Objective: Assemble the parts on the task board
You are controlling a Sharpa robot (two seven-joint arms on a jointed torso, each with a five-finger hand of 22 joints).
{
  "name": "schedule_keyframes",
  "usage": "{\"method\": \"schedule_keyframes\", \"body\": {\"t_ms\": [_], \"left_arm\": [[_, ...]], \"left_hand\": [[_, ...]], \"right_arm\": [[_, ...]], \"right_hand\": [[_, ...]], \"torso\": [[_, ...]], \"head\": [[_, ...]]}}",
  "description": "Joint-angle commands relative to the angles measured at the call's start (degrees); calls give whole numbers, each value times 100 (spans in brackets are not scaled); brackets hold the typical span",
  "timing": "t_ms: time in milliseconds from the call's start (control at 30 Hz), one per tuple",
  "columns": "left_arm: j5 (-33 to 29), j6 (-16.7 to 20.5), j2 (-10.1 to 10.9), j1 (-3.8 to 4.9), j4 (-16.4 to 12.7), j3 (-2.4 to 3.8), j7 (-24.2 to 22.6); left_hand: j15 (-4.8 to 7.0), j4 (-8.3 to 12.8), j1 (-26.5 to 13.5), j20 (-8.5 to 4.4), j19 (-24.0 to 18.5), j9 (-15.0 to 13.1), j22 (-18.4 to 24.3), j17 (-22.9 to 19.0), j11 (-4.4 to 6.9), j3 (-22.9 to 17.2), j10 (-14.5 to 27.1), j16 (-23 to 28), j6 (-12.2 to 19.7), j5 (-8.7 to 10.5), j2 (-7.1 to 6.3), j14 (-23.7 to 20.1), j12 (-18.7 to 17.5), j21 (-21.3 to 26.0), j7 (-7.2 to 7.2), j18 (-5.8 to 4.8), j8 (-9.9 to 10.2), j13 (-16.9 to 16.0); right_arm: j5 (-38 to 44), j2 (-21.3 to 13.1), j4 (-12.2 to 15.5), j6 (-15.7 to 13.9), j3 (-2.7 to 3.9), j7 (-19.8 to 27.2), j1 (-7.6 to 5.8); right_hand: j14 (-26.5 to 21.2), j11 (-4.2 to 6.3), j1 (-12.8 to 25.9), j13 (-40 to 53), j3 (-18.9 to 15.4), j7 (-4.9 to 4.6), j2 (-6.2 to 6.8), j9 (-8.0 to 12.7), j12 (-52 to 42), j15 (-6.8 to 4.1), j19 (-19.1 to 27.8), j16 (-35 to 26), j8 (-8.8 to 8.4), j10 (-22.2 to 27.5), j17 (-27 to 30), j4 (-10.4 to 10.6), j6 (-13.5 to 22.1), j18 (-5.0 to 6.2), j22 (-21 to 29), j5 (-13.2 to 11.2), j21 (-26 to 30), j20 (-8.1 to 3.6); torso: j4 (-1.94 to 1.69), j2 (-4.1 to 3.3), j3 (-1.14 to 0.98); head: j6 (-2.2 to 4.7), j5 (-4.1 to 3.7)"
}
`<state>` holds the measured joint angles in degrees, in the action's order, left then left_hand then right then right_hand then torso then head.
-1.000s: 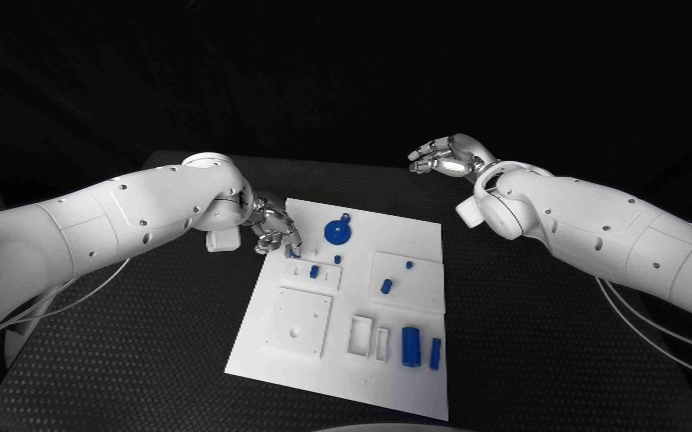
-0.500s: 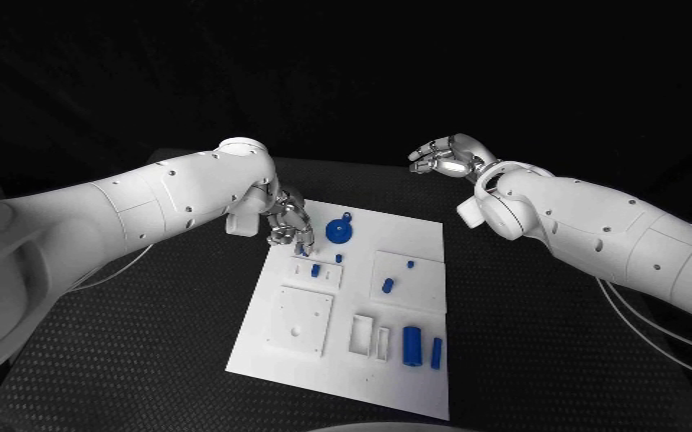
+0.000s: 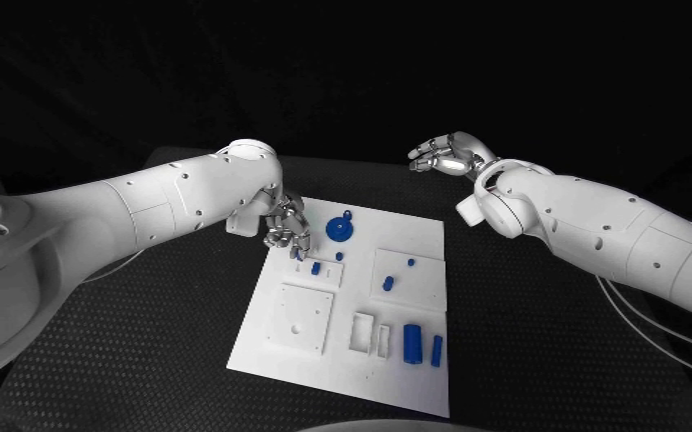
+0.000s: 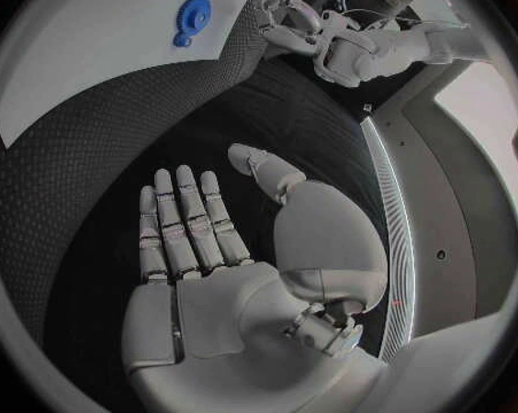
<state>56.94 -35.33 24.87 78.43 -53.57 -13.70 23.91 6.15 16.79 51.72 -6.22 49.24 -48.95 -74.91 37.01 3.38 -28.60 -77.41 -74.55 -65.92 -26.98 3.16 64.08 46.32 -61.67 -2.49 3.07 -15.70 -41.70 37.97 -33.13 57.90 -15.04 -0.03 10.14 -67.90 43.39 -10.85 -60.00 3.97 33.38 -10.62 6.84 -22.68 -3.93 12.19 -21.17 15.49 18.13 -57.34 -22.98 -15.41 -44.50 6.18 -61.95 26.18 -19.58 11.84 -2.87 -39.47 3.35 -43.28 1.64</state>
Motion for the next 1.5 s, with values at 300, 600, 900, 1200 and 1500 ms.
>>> {"method": "schedule_keyframes", "body": {"t_ms": [300,600,900,1200,1500], "left_arm": [[93,67,-71,-1,86,4,0],[86,-113,-95,-63,140,4,-12],[82,-156,-103,-88,150,4,-12],[82,-114,-114,-157,167,4,-42],[81,-193,-106,-189,180,4,-55]], "left_hand": [[65,0,124,-571,-33,-108,-86,-7,122,-468,-43,-28,-72,-5,88,-38,24,-10,94,74,-8,6],[65,2,120,-570,-33,-112,-87,-8,121,-475,-42,-31,-73,-4,86,-38,28,-12,94,73,-6,6],[64,2,117,-570,-35,-115,-87,-9,120,-483,-39,-32,-71,2,84,-41,30,-13,93,72,-3,7],[63,2,114,-569,-36,-118,-88,-10,120,-489,-36,-33,-70,5,85,-43,32,-13,92,71,0,7],[63,2,111,-569,-35,-123,-89,-10,120,-496,-35,-36,-71,7,85,-44,36,-15,92,71,2,7]], "right_arm": [[50,28,-4,65,0,43,1],[50,34,-7,73,0,45,1],[50,38,-5,79,0,46,1],[50,37,-6,78,0,50,1],[50,42,-20,83,0,54,2]], "right_hand": [[5,-9,-20,-3,-17,-31,-2,6,3,18,0,11,24,-28,9,-19,-26,-115,-13,-15,29,-5],[4,-8,-19,-4,-17,-31,-2,7,4,17,0,11,24,-28,9,-19,-26,-115,-15,-12,32,-5],[3,-8,-19,-4,-18,-30,-1,8,5,16,0,11,24,-28,10,-18,-26,-115,-19,-10,35,-6],[3,-7,-19,-5,-18,-30,-2,9,6,16,-1,12,24,-28,11,-18,-26,-115,-23,-8,38,-6],[2,-7,-20,-5,-18,-30,-2,10,6,15,-2,13,25,-28,12,-18,-26,-115,-27,-6,42,-6]], "torso": [[-4,0,18],[-8,1,15],[-7,4,11],[-5,3,8],[-4,3,8]], "head": [[-28,-18],[-52,-31],[-77,-40],[-90,-38],[-102,-38]]}}
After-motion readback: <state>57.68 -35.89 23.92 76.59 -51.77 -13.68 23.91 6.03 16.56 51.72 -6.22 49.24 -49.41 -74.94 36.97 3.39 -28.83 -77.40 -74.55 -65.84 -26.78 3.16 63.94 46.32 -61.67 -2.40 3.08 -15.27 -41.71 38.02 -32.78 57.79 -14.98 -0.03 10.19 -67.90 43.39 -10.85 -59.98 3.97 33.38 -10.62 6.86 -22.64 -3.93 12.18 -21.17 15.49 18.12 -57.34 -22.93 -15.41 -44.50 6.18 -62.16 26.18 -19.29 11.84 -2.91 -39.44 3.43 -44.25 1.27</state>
